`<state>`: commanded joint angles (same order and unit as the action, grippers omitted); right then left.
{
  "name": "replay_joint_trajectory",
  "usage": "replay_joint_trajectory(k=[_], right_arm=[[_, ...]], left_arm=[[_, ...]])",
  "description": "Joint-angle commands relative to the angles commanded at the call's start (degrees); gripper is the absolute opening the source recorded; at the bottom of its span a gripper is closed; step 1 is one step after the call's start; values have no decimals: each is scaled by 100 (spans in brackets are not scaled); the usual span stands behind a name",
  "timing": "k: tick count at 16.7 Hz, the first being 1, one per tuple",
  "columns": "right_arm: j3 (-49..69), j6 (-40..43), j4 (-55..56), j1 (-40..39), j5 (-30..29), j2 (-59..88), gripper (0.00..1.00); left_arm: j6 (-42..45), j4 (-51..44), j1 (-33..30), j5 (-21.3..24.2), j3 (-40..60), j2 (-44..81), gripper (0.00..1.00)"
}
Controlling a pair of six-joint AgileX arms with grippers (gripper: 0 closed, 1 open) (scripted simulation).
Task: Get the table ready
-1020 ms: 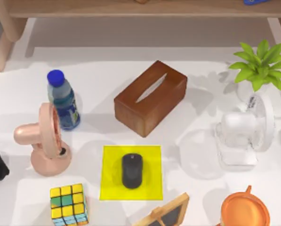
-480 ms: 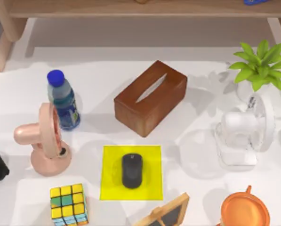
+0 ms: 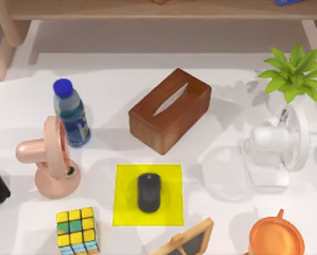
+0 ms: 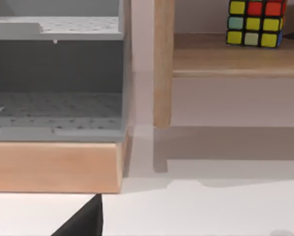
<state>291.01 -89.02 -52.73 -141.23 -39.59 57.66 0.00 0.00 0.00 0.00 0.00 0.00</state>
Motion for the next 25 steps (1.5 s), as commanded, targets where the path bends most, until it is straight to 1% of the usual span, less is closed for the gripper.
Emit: replay_joint_trajectory(k=[8,9,18,20,25], right_arm=[[0,0,0,0,0,0,2],[0,0,0,0,0,0,0],[-13,-7,29,-3,10,-18,0],[-234,-1,154,-126,130,-113,0],[-1237,-19,690,-622,616,-528,0]], left_arm=[[0,0,0,0,0,0,100],[0,0,0,0,0,0,100],[0,0,0,0,0,0,100],[0,0,0,0,0,0,100],[0,0,0,0,0,0,100]])
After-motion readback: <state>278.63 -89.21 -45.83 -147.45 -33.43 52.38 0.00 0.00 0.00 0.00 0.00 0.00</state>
